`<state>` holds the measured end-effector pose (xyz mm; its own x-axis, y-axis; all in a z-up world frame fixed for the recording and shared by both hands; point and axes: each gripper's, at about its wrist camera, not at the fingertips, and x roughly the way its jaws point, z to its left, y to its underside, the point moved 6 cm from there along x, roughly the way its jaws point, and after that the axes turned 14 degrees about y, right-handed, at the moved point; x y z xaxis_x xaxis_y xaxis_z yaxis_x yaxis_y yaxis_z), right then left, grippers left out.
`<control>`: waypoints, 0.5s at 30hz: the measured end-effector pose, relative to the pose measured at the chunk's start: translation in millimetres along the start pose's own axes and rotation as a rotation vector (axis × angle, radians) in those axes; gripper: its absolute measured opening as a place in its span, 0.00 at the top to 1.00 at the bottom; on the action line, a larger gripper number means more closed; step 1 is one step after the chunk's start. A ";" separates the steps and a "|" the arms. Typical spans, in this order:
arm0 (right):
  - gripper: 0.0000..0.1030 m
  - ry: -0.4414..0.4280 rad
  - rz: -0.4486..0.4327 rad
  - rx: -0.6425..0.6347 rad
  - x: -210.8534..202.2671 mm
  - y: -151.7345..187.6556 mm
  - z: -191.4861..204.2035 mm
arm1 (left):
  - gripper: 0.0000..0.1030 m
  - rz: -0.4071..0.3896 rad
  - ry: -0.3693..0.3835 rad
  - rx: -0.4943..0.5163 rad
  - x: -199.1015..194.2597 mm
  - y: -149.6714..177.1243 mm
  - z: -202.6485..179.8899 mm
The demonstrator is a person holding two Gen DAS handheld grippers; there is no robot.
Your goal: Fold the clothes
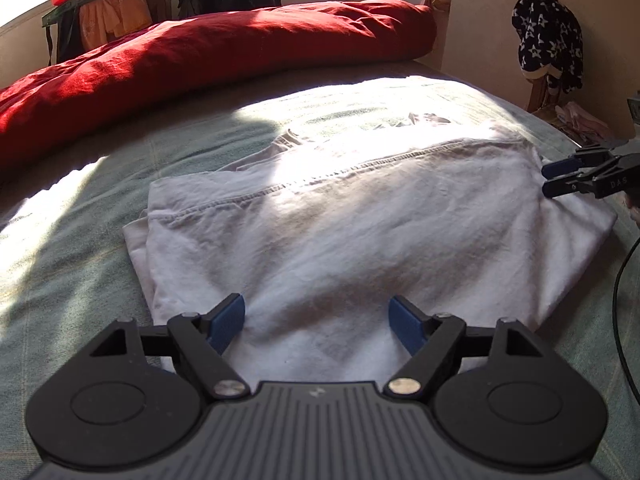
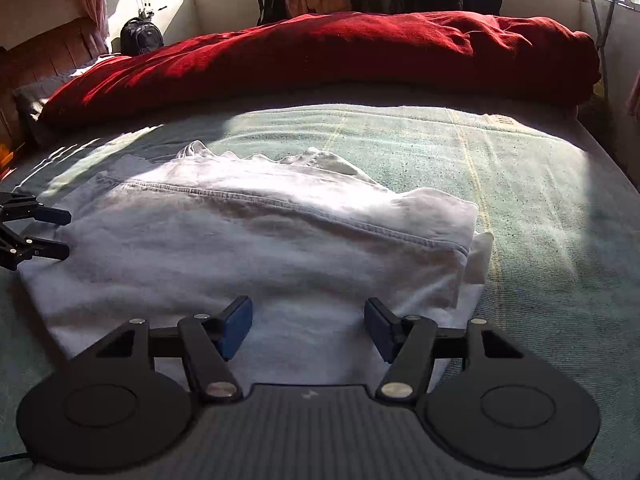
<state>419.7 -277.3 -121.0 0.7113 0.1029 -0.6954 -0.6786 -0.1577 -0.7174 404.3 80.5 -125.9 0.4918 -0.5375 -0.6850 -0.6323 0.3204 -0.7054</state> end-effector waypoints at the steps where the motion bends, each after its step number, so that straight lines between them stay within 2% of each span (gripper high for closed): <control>1: 0.29 0.003 -0.004 -0.001 -3.6 5.1 -1.1 | 0.21 0.001 -0.004 0.001 -3.8 6.0 -1.6; 5: 0.23 0.035 -0.005 -0.046 -23.5 27.1 -3.1 | 0.20 0.010 -0.007 -0.032 -17.4 20.7 -4.9; 9: 0.21 0.078 -0.010 -0.110 -43.7 30.3 3.7 | 0.20 -0.003 -0.022 -0.012 -29.2 14.2 -14.4; 12: 0.19 0.051 -0.040 -0.107 -50.6 20.2 12.3 | 0.20 -0.021 -0.033 -0.023 -27.4 5.2 -13.1; 15: 0.19 0.032 -0.028 -0.073 -45.2 16.4 16.0 | 0.20 0.013 -0.051 -0.084 -19.7 11.1 -2.8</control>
<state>373.4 -268.8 -102.0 0.7358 0.0774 -0.6728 -0.6442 -0.2263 -0.7306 385.9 92.5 -119.7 0.5115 -0.4928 -0.7040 -0.6857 0.2597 -0.6800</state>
